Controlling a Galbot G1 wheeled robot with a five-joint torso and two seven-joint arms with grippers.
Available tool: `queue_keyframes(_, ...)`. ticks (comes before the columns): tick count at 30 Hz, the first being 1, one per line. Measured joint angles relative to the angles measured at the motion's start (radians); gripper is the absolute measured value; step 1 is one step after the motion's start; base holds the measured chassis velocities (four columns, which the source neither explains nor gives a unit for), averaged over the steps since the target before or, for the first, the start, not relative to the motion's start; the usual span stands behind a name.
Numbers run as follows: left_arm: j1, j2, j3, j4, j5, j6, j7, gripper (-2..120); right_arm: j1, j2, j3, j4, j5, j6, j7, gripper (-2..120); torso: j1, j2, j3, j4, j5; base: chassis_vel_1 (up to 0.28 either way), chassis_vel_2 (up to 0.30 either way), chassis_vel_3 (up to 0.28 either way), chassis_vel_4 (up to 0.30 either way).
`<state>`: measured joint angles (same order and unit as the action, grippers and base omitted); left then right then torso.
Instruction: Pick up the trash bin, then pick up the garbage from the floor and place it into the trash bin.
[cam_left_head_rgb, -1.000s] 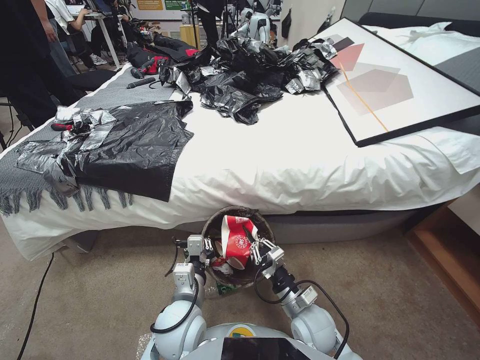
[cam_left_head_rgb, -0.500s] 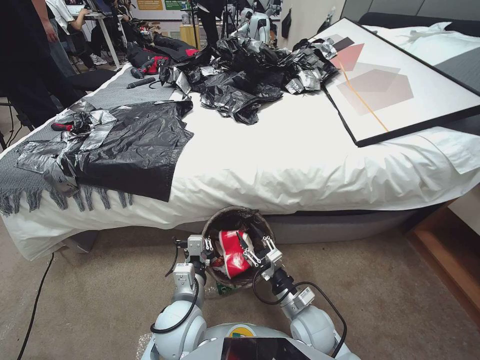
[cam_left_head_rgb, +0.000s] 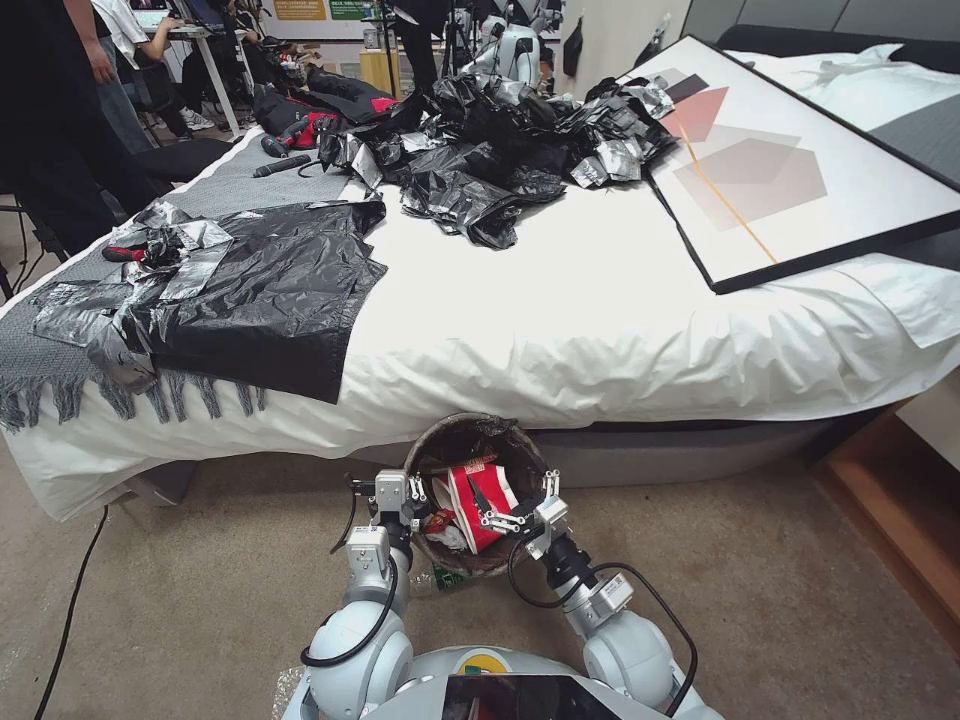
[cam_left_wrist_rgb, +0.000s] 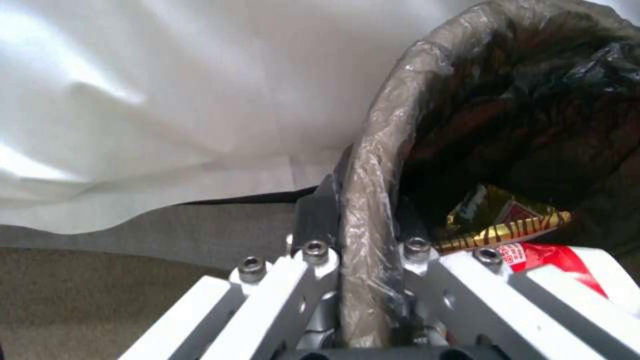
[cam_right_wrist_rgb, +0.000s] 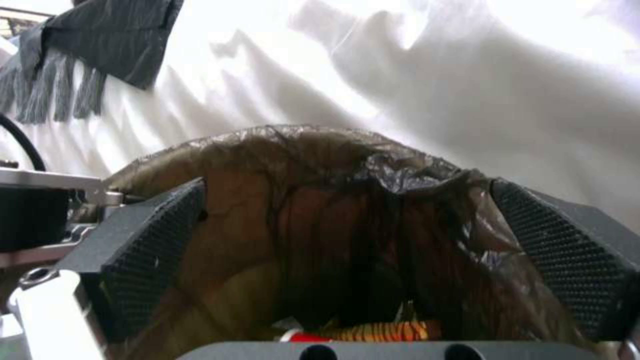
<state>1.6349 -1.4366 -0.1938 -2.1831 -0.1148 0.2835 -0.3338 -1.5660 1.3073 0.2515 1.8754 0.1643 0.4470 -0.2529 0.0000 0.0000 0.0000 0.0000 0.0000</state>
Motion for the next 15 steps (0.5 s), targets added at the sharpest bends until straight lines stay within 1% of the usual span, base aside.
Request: queue_keyframes(15,0.0,0.0,-0.002,0.0,0.0,0.0,0.0,3,-0.003,0.004,0.008,0.018,-0.018,0.012,0.0,100,0.0,0.0,0.0,0.0,0.0,0.0,0.0,0.0,0.0)
